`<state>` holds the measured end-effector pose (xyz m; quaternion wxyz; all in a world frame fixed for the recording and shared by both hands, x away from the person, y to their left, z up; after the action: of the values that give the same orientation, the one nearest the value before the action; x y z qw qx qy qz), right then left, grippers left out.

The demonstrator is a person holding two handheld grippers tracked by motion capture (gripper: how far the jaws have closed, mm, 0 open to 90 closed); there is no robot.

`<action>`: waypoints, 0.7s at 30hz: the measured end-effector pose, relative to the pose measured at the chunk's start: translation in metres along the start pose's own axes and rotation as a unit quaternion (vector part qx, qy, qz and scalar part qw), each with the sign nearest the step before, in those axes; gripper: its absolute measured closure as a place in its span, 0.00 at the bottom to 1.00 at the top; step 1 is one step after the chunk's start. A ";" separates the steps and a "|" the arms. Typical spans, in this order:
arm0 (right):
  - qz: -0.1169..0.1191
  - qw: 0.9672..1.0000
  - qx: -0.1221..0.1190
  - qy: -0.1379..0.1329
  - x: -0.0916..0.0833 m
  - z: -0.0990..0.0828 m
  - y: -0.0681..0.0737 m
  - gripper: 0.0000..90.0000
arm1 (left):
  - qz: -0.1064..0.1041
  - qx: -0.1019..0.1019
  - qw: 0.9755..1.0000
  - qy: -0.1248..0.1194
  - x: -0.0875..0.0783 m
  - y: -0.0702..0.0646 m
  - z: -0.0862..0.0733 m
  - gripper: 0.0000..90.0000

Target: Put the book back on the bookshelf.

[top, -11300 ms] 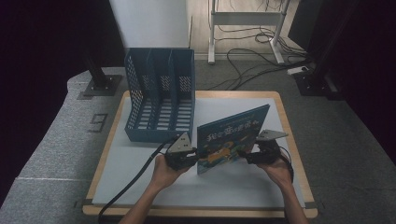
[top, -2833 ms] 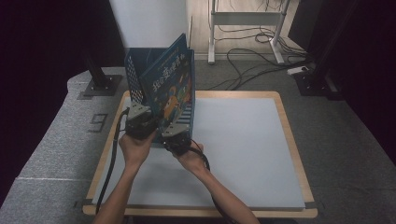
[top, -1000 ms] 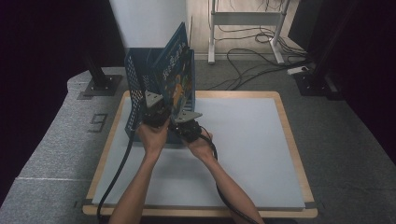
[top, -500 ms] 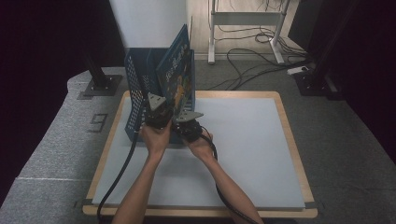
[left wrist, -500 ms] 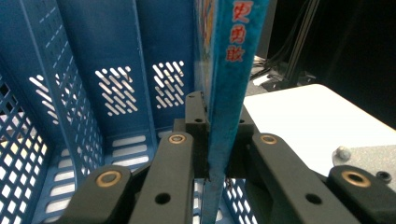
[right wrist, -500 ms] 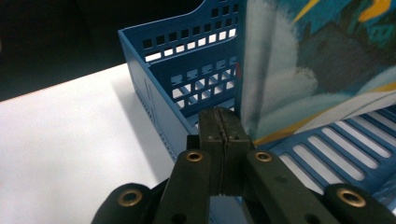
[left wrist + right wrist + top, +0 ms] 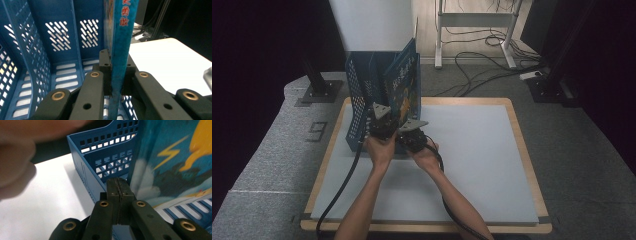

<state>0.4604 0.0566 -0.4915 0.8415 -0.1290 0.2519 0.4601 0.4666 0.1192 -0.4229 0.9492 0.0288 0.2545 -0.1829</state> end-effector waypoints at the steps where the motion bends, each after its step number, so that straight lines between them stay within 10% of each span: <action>1: 0.002 1.000 0.000 0.000 0.000 0.000 0.000 0.98 | -0.001 -0.001 1.000 0.001 0.001 0.000 -0.001 0.93; 21: 0.009 1.000 0.020 -0.020 -0.008 -0.008 -0.006 0.94 | -0.009 -0.016 1.000 0.021 0.016 0.008 -0.022 0.93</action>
<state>0.4591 0.0439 -0.4944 0.8447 -0.1005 0.2456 0.4648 0.4723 0.1241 -0.4500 0.9421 0.0151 0.2778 -0.1872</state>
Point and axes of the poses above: each handheld gripper's, and its own axes: x roughly forward along the jaws, z roughly out of its top, y roughly to its left, the point moved 6 cm from there along x, roughly forward along the jaws, and after that the axes turned 6 degrees about y, right-handed, at the moved point
